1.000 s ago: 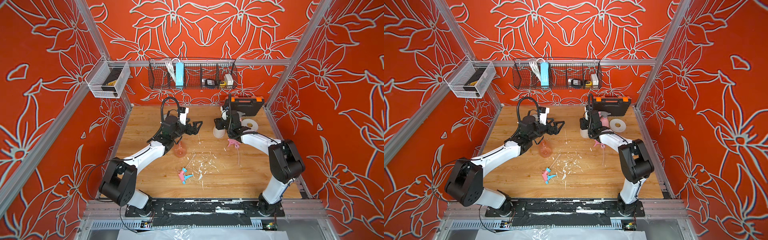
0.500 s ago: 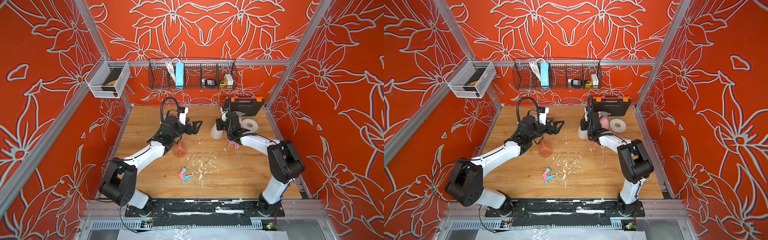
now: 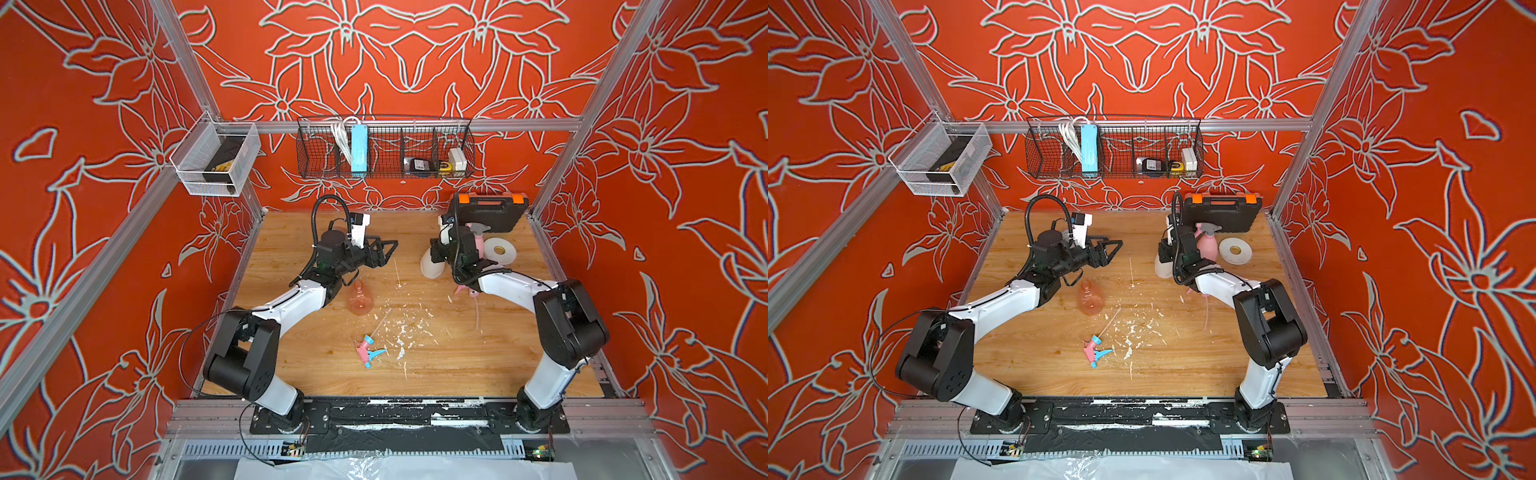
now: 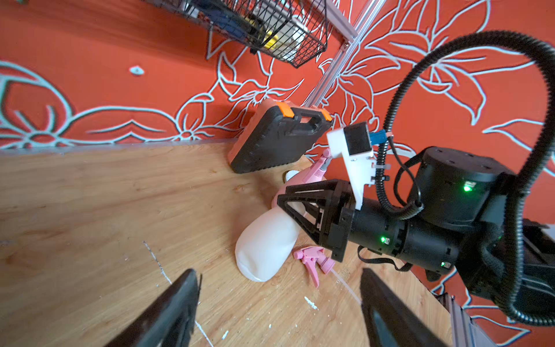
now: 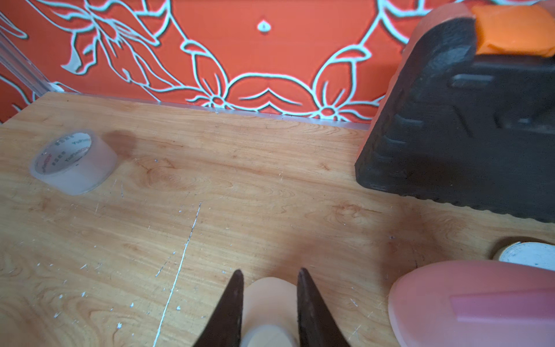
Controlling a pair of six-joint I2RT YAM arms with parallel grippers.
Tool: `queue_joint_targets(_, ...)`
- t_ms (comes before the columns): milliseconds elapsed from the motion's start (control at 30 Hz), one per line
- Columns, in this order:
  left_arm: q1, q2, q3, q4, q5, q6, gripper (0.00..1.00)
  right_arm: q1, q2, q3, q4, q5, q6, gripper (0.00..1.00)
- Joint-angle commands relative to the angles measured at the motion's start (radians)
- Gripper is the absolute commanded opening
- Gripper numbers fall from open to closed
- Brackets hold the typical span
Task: Attach spray nozzles to spray bottles
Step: Pick up the spray bottle from the center of the board.
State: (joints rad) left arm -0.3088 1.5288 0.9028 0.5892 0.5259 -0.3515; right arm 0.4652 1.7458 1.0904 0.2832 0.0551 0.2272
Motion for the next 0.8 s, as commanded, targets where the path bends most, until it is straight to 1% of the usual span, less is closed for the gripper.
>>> queue_joint_targets(0,-0.011,-0.003,-0.033,0.16,0.03,0.056,0.78,0.009,-0.071,-0.011,-0.081,0.012,-0.003,0.1)
queue_joint_targets(100,-0.049,0.014,-0.033,0.213,0.018,0.146,0.78,0.009,-0.133,0.014,-0.178,-0.005,0.001,0.09)
queue_joint_targets(200,-0.092,0.059,0.019,0.172,0.041,0.257,0.79,0.007,-0.199,0.053,-0.289,-0.006,0.006,0.08)
queue_joint_targets(300,-0.117,0.116,0.085,0.109,0.103,0.341,0.83,0.005,-0.277,0.084,-0.376,-0.027,-0.008,0.08)
queue_joint_targets(433,-0.129,0.185,0.146,0.075,0.187,0.377,0.86,0.006,-0.371,0.141,-0.491,-0.035,-0.042,0.06)
queue_joint_targets(600,-0.177,0.228,0.147,0.098,0.206,0.439,0.88,0.006,-0.428,0.232,-0.62,-0.064,-0.073,0.04)
queue_joint_targets(767,-0.217,0.251,0.148,0.085,0.248,0.493,0.95,0.006,-0.444,0.321,-0.689,-0.126,-0.076,0.04)
